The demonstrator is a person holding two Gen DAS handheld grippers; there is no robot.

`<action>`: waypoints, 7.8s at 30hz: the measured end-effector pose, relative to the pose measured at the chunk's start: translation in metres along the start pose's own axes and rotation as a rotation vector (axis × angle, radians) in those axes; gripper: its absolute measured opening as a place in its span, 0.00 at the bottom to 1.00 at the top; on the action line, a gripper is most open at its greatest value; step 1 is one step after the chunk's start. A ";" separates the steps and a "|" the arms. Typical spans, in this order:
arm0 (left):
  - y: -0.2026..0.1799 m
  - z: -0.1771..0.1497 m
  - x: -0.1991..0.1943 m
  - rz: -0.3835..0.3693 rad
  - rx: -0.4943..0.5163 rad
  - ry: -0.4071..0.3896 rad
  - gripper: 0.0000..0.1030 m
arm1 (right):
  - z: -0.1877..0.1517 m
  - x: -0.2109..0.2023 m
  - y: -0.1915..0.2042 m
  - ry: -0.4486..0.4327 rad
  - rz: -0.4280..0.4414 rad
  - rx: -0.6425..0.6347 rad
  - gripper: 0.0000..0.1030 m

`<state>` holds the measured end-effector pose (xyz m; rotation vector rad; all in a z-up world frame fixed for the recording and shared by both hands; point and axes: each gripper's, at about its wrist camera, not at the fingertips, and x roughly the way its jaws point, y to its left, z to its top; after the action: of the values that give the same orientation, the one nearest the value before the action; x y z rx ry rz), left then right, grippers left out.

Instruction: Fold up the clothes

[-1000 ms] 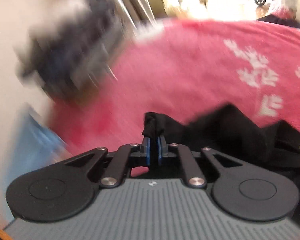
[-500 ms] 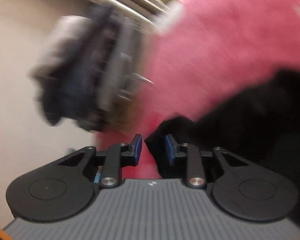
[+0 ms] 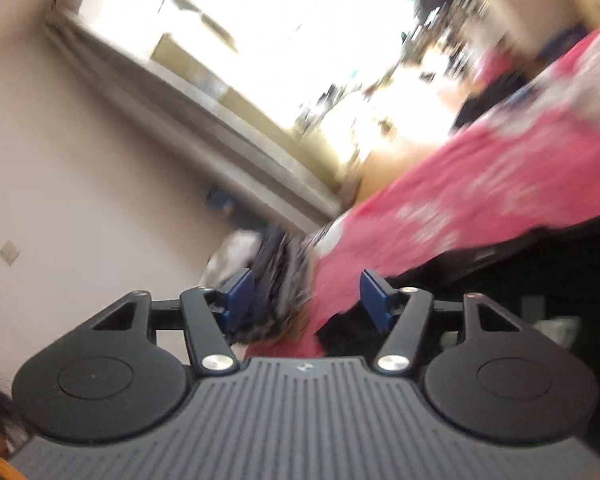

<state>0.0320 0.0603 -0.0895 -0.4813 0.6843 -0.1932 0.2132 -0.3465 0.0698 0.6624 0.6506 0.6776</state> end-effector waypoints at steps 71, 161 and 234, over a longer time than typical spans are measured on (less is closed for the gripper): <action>-0.062 -0.071 0.063 0.063 0.307 0.468 0.70 | -0.014 -0.035 -0.252 0.081 -0.480 0.247 0.38; -0.030 -0.059 0.041 -0.029 -0.010 0.366 0.73 | -0.115 -0.245 -0.100 -0.297 -0.598 0.201 0.14; 0.023 0.001 0.035 0.093 -0.075 0.193 0.73 | -0.321 0.027 0.049 0.774 -0.080 -0.425 0.10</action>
<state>0.0598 0.0700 -0.1195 -0.5057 0.9030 -0.1273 -0.0181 -0.1918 -0.1007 -0.0475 1.1905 0.9675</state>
